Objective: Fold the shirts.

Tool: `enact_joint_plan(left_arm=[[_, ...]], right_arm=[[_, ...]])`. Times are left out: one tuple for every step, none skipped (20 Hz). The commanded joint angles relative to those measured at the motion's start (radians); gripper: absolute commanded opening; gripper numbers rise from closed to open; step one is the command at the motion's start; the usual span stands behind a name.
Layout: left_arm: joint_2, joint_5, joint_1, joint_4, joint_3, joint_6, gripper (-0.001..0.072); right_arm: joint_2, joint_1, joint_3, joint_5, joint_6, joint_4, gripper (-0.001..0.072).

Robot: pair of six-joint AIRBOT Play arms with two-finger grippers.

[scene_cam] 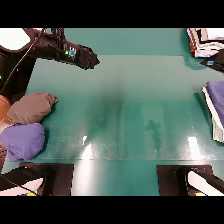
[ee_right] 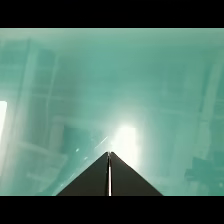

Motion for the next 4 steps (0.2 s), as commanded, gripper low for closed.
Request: enact_joint_plan(left_arm=[[0.000, 0.036, 0.000, 0.000, 0.000, 0.000, 0.0026], [0.000, 0.045, 0.000, 0.000, 0.000, -0.001, 0.0026], [0.000, 0.053, 0.000, 0.000, 0.000, 0.000, 0.0026], [0.000, 0.063, 0.000, 0.000, 0.000, -0.001, 0.0026]], right_arm=[[0.001, 0.062, 0.001, -0.009, 0.000, 0.001, 0.0015], [0.001, 0.062, 0.001, -0.003, 0.000, 0.001, 0.0015], [0.001, 0.062, 0.001, 0.002, 0.000, 0.000, 0.0015], [0.001, 0.062, 0.001, 0.002, 0.000, 0.000, 0.0015]])
